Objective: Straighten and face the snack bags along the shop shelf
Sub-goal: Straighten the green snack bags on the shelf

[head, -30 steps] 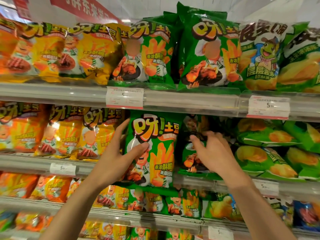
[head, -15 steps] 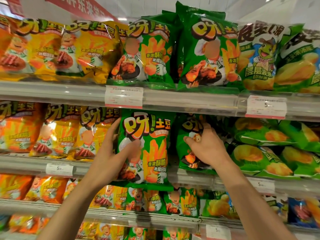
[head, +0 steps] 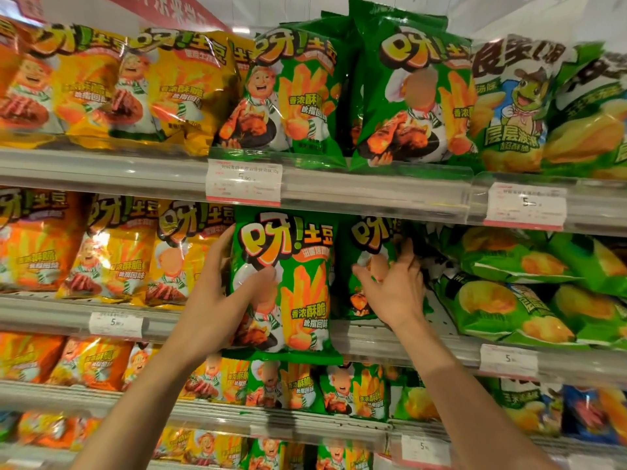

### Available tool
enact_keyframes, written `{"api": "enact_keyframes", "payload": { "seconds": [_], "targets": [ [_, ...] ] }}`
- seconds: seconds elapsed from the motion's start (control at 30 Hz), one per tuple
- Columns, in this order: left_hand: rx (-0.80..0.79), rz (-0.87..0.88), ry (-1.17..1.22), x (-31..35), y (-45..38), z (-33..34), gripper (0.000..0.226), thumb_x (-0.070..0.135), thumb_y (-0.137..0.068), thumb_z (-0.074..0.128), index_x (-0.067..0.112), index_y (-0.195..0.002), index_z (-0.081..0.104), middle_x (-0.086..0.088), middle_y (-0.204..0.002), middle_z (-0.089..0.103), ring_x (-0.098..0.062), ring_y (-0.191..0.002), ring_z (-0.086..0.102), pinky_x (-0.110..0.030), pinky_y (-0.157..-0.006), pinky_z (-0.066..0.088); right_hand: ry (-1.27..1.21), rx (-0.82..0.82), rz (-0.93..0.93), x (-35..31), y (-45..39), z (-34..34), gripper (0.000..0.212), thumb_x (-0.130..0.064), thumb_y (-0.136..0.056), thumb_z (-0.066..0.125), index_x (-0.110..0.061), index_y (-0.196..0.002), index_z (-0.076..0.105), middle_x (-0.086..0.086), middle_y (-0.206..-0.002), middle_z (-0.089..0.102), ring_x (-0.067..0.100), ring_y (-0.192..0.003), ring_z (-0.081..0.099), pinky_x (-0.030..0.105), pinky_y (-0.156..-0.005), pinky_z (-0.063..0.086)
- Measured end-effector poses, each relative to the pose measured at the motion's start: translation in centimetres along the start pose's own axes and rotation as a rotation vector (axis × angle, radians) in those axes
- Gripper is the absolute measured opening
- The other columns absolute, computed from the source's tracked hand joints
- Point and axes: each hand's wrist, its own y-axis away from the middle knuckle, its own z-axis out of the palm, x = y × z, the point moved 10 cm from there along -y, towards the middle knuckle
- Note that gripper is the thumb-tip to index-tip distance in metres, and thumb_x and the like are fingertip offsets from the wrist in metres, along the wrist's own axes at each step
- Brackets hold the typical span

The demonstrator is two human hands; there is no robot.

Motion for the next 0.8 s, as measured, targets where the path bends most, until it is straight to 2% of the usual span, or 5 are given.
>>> {"api": "enact_keyframes", "payload": {
  "seconds": [0.13, 0.33, 0.47, 0.67, 0.8],
  "targets": [
    [-0.001, -0.006, -0.007, -0.1, 0.0, 0.1, 0.083, 0.059, -0.075, 0.066, 0.051, -0.149, 0.029, 0.045, -0.116, 0.057, 0.02, -0.106, 0.057, -0.007, -0.074, 0.051, -0.136, 0.07, -0.028, -1.0, -1.5, -0.2, 0.107, -0.053, -0.085, 0.07, -0.005, -0.158, 0.007, 0.027, -0.149, 0.034, 0.044, -0.135, 0.036, 0.051, -0.111, 0.034],
    [-0.01, -0.024, 0.016, -0.5, 0.1, 0.1, 0.083, 0.057, -0.075, 0.068, 0.053, -0.148, 0.029, 0.03, -0.124, 0.06, 0.01, -0.109, 0.062, -0.011, -0.075, 0.054, -0.196, -0.056, -0.07, -0.8, -2.0, 1.8, 0.111, -0.066, -0.083, 0.065, -0.017, -0.16, 0.001, 0.017, -0.162, 0.017, 0.038, -0.147, 0.023, 0.052, -0.12, 0.024],
    [-0.002, -0.014, 0.001, -0.4, 0.0, 0.2, 0.078, 0.057, -0.077, 0.068, 0.057, -0.145, 0.029, 0.045, -0.114, 0.058, 0.017, -0.108, 0.058, -0.005, -0.073, 0.05, -0.352, -0.155, -0.058, 0.2, -2.1, 1.1, 0.09, -0.068, -0.09, 0.051, -0.03, -0.159, 0.008, 0.006, -0.159, 0.035, 0.03, -0.145, 0.034, 0.044, -0.118, 0.029],
    [0.009, 0.004, 0.002, 0.0, 0.1, 1.5, 0.077, 0.06, -0.081, 0.071, 0.055, -0.146, 0.03, 0.035, -0.119, 0.061, 0.008, -0.111, 0.062, -0.013, -0.079, 0.054, -0.454, -0.064, -0.052, 0.0, -0.4, -2.5, 0.067, -0.055, -0.095, 0.056, -0.023, -0.151, 0.037, 0.0, -0.147, 0.05, 0.019, -0.136, 0.047, 0.03, -0.109, 0.037],
    [0.028, 0.02, -0.051, 0.5, 0.1, 3.8, 0.076, 0.056, -0.081, 0.07, 0.059, -0.144, 0.026, 0.046, -0.113, 0.057, 0.013, -0.106, 0.062, -0.01, -0.076, 0.053, -0.544, -0.158, -0.078, -2.8, 3.7, -2.8, 0.054, -0.087, -0.077, 0.048, -0.053, -0.119, 0.042, -0.039, -0.108, 0.059, -0.016, -0.102, 0.057, 0.004, -0.076, 0.048]
  ]
}}
